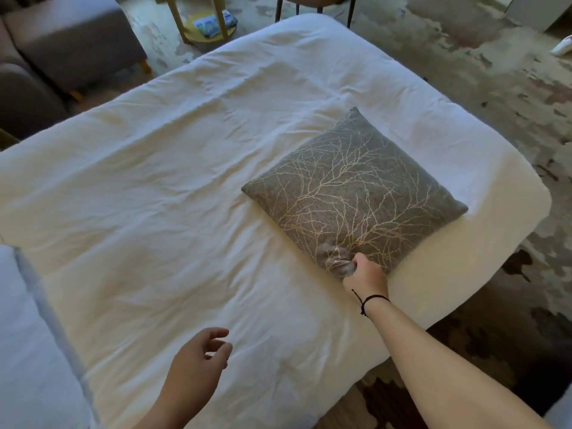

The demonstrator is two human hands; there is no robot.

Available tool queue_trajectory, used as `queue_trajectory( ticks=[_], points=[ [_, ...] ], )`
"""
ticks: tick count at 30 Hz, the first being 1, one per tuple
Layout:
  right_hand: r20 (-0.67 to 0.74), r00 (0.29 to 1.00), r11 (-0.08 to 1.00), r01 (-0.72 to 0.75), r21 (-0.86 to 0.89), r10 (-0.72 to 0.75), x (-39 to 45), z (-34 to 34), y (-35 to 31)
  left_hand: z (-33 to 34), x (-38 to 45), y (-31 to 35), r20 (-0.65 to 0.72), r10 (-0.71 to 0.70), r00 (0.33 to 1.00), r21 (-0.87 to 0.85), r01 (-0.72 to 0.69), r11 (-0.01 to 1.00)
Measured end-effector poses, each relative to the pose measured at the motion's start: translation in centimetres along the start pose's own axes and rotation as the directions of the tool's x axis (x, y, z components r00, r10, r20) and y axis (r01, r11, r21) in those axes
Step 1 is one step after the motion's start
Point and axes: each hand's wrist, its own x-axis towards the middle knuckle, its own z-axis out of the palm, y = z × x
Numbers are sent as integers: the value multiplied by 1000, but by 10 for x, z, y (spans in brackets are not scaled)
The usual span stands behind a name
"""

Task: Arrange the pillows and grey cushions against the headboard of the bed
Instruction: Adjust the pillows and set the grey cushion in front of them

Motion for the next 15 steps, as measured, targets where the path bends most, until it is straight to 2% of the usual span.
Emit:
queue_trajectory(
  ticks=[3,6,9,12,15],
  points=[
    [59,995,986,67,153,-77,-36,-4,-52,-11,-5,6,20,-28,999,-118,30,993],
    [133,975,949,133,287,-177,-89,-1,-119,-31,-13,22,55,-121,991,-323,132,937],
    [255,935,869,97,486,-247,-167,16,-176,-63,-26,36,98,-176,979,-465,202,862],
    [461,828,724,-101,682,-319,-257,42,-211,-108,-42,26,61,-180,982,-367,190,911],
    [564,738,641,-236,731,-371,-320,63,-230,-150,-64,-10,20,-243,970,-280,238,930]
  ],
)
